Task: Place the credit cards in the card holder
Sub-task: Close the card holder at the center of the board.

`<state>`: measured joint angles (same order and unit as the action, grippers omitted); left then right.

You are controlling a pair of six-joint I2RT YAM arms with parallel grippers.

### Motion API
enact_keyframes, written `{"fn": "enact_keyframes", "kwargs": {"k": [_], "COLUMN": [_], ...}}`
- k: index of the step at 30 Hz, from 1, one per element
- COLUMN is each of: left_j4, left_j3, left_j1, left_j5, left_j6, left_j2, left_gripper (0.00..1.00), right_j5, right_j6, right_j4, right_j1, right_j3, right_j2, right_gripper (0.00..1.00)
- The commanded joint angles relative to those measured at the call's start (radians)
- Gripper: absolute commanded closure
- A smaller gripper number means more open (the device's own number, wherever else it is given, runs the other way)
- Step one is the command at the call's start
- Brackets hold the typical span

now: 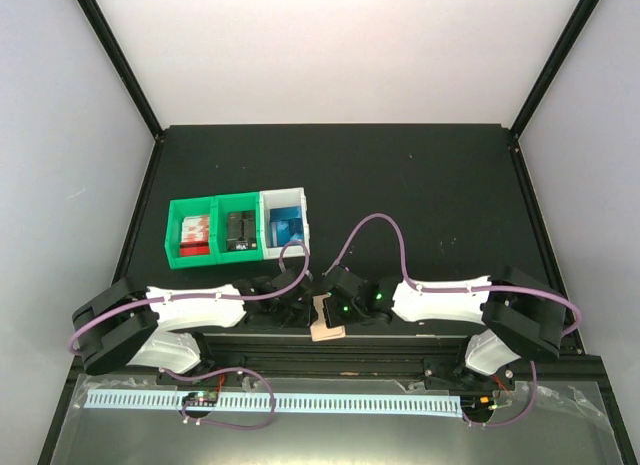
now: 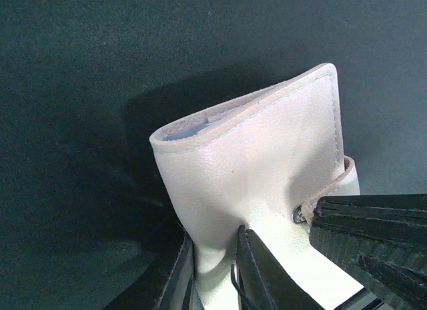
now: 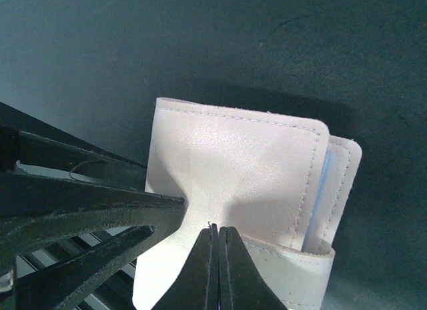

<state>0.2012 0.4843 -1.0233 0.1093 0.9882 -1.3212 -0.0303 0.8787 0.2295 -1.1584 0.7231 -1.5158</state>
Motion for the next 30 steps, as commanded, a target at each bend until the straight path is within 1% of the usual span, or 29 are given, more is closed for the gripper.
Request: {"fn": "enact_keyframes", "kwargs": {"k": [1, 7, 21, 30], "left_j4": [0.043, 0.041, 0.039, 0.037], "left_j3": [-0.039, -0.038, -0.041, -0.042], "left_j1": [-0.008, -0.008, -0.007, -0.008], "left_j5": [-0.010, -0.010, -0.010, -0.010], "left_j6": [-0.011, -0.014, -0.016, -0.018], "left_j2": [-0.029, -0.032, -0.033, -0.036], "left_gripper": [0.82, 0.82, 0.82, 0.82], "right_j5": [0.073, 0.065, -0.033, -0.023], "right_j6": [0.031, 0.027, -0.003, -0.009], "right_j4": [-0.029, -0.025, -0.053, -0.014], "right_j1": [-0.002, -0.002, -0.010, -0.013], "right_j3": [-0.016, -0.010, 0.011, 0.013], "right_j2": [0.032, 0.014, -0.052, -0.027], "right_gripper": [0.99, 0.99, 0.99, 0.99]}}
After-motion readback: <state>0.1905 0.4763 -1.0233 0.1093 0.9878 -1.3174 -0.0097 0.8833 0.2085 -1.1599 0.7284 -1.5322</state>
